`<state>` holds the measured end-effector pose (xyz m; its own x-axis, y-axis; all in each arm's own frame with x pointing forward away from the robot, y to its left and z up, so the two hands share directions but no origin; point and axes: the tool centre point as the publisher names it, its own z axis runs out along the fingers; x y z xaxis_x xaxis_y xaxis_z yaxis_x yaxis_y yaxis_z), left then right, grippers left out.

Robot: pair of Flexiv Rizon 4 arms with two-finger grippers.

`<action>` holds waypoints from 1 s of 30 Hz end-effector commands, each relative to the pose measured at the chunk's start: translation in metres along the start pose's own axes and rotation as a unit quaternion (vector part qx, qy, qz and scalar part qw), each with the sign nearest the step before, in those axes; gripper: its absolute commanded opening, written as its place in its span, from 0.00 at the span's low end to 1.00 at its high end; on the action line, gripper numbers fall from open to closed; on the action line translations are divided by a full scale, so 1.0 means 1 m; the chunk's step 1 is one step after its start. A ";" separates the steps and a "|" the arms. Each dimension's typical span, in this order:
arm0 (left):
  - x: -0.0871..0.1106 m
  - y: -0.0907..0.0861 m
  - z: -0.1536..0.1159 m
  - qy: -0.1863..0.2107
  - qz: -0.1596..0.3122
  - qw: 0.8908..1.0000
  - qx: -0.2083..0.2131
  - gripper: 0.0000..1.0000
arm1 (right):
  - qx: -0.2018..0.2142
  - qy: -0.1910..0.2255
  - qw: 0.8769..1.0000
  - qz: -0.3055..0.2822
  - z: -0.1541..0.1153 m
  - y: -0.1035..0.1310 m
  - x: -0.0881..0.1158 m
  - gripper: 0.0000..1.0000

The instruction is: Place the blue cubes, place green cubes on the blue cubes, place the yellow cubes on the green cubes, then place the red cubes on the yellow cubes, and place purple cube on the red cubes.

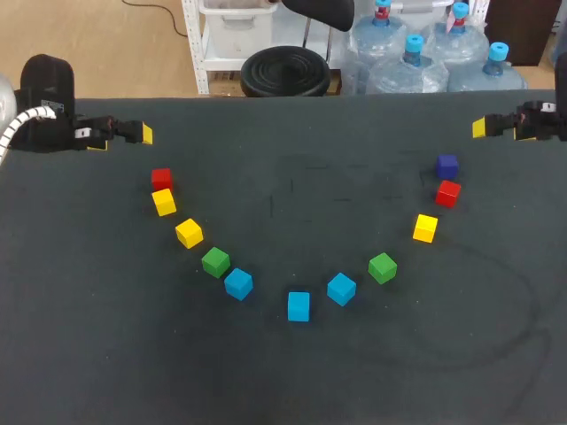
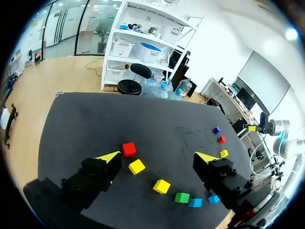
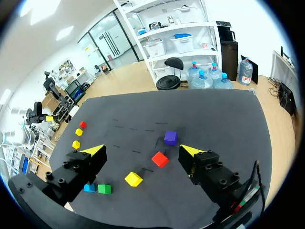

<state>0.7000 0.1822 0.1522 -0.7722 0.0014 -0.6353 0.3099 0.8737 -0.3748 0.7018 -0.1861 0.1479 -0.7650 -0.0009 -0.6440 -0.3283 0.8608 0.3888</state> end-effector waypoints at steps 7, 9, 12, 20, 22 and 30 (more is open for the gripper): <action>0.001 0.002 0.000 -0.003 0.001 1.000 0.006 1.00 | -0.019 0.036 0.993 -0.113 -0.011 0.020 -0.004 1.00; 0.001 0.002 0.000 -0.003 0.001 1.000 0.006 1.00 | -0.021 0.060 0.987 -0.145 -0.017 0.027 -0.002 1.00; 0.001 0.002 0.000 -0.003 0.001 1.000 0.006 1.00 | -0.016 0.108 0.976 -0.189 -0.025 0.037 0.006 1.00; 0.001 0.002 0.000 -0.003 0.001 1.000 0.006 1.00 | -0.054 0.221 0.911 -0.344 -0.016 0.082 0.058 1.00; 0.001 0.002 0.000 -0.003 0.001 1.000 0.006 1.00 | -0.074 0.252 0.882 -0.392 -0.015 0.099 0.072 1.00; 0.001 0.002 0.000 -0.003 0.001 1.000 0.006 1.00 | -0.112 0.337 0.739 -0.573 -0.010 0.138 0.109 1.00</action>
<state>0.6999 0.1822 0.1521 -0.7722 0.0013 -0.6353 0.3099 0.8738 -0.3748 0.5702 -0.0848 0.1360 -0.4833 -0.7431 -0.4628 -0.8565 0.5108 0.0744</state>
